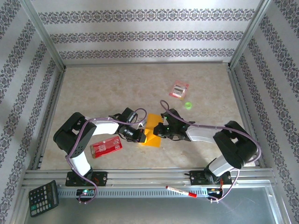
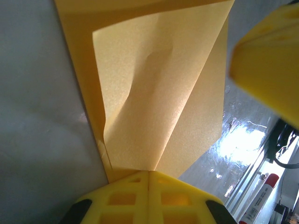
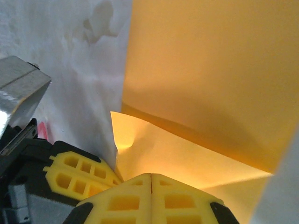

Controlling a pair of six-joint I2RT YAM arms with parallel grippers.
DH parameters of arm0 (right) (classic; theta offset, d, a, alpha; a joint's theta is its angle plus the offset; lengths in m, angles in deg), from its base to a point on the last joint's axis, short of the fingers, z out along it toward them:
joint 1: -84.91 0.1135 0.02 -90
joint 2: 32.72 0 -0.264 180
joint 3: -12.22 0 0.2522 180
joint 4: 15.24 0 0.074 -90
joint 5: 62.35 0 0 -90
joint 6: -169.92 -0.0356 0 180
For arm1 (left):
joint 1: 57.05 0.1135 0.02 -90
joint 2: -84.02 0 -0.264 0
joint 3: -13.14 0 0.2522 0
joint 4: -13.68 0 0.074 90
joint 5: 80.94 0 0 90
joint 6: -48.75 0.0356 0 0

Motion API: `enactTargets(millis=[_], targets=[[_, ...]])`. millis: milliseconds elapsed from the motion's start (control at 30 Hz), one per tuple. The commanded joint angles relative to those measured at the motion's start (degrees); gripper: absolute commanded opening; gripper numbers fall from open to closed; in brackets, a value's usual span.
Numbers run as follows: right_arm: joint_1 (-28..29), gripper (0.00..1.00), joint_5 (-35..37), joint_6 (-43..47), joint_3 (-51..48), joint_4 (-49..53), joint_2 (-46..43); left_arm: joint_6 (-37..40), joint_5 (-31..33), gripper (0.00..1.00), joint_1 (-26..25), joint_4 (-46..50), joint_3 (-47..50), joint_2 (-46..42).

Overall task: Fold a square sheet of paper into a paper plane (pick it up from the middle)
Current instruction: Fold the triangle a second time at the center of the table.

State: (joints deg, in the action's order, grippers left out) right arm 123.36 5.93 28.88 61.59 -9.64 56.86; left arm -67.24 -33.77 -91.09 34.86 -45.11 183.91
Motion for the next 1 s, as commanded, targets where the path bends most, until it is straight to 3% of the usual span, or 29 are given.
enactTargets(millis=[0, 433, 800, 967], targets=[[0.2, 0.00, -0.3, -0.5, 2.0, -2.5, 2.7, -0.2, 10.1, 0.00, 0.0, 9.9, 2.9, 3.5], [-3.5, 0.00, -0.4, 0.9, -3.2, -4.5, 8.3, -0.6, 8.9, 0.00, 0.0, 9.5, 1.2, 1.5], [-4.4, 0.00, -0.9, 0.5, -7.8, -7.7, 9.4, -6.0, -1.8, 0.19, 0.0, -0.5, -1.8, -5.2], [-4.5, 0.00, -1.0, 0.3, -8.0, -7.9, 9.9, -7.6, -2.1, 0.06, -1.7, -1.4, -3.2, -2.2]])
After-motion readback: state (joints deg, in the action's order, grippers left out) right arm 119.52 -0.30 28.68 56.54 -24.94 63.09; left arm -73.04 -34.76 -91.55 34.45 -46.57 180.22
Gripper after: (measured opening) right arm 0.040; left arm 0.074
